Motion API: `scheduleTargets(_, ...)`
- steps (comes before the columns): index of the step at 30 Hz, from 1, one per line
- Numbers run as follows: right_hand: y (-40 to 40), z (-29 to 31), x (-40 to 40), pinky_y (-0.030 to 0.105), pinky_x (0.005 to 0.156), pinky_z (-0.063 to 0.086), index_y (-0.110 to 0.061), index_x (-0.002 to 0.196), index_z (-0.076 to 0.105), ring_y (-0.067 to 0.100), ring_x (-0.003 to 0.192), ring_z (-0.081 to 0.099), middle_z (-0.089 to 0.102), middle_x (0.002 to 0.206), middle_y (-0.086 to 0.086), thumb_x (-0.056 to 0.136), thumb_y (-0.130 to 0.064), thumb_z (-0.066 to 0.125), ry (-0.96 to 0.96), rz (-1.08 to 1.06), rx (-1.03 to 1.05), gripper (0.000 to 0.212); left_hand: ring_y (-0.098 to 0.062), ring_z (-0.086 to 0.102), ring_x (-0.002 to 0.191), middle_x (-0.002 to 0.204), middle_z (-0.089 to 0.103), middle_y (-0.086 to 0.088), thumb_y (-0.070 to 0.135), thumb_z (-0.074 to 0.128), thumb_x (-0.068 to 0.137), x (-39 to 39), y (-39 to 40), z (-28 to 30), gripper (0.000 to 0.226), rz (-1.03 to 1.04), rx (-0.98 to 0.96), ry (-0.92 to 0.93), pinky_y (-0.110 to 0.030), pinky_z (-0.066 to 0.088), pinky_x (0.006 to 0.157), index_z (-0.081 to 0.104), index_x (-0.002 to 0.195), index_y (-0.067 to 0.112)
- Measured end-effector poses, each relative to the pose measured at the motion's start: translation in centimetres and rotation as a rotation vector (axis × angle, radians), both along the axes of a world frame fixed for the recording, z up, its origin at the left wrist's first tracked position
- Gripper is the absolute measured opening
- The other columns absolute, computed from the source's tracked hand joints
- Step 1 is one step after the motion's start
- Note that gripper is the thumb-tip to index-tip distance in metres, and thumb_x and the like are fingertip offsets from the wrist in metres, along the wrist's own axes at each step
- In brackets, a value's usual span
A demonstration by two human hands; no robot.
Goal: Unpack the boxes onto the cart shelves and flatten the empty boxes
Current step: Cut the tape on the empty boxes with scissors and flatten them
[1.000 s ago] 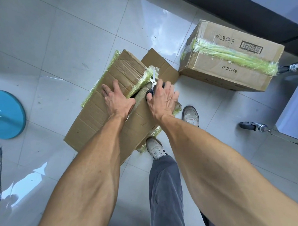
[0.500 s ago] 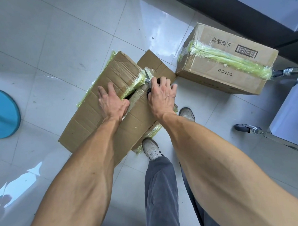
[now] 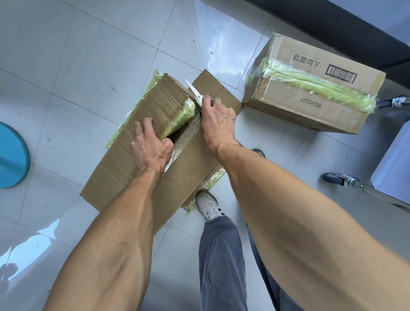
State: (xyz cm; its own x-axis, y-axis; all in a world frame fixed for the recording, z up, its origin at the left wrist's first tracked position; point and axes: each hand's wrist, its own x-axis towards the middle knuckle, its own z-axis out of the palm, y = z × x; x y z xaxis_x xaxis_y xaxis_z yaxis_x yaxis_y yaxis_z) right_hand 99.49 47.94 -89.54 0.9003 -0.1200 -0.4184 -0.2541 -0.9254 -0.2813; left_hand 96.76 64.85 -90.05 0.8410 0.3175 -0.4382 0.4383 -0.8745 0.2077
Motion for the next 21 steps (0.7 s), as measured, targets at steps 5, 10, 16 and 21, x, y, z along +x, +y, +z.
scheduleTargets(5, 1.8, 1.0, -1.6, 0.032, 0.082, 0.025, -0.016, 0.128, 0.043, 0.017, 0.087, 0.036, 0.042, 0.099, 0.000, 0.090, -0.028, 0.062, 0.094, -0.381, 0.067, 0.044, -0.034, 0.048, 0.124, 0.142, 0.041, -0.015, 0.030, 0.065, 0.062, 0.5, -0.7, 0.3, 0.074, -0.040, 0.073, 0.084, -0.043, 0.047, 0.096, 0.043, 0.132, 0.018)
scheduleTargets(10, 1.4, 0.3, -4.3, 0.035, 0.081, 0.028, -0.016, 0.119, 0.044, 0.019, 0.086, 0.039, 0.053, 0.105, 0.005, 0.089, -0.021, 0.057, 0.156, -0.482, 0.003, 0.034, -0.017, 0.043, 0.088, 0.100, 0.041, -0.002, 0.024, 0.060, 0.079, -2.6, -3.2, 0.7, 0.031, -0.110, 0.092, -0.012, -0.034, 0.044, 0.082, 0.052, 0.107, 0.013)
scheduleTargets(16, -0.3, -0.4, -5.4, 0.034, 0.077, 0.025, -0.018, 0.112, 0.047, 0.022, 0.087, 0.041, 0.049, 0.101, 0.006, 0.088, -0.017, 0.057, 0.106, -0.416, -0.050, 0.026, -0.018, 0.047, 0.080, 0.092, 0.042, 0.000, 0.017, 0.055, 0.084, -5.0, -5.6, -0.6, 0.018, -0.089, 0.068, -0.040, -0.031, 0.036, 0.076, 0.060, 0.101, 0.011)
scheduleTargets(21, -2.1, -0.3, -5.6, 0.034, 0.083, 0.035, -0.017, 0.115, 0.052, 0.023, 0.089, 0.047, 0.050, 0.102, 0.008, 0.093, -0.007, 0.045, 0.101, -0.390, -0.007, 0.025, -0.028, 0.055, 0.105, 0.118, 0.055, -0.012, 0.013, 0.054, 0.080, -5.2, -7.6, -0.5, 0.051, -0.038, 0.067, -0.005, -0.042, 0.042, 0.098, 0.054, 0.131, 0.007)
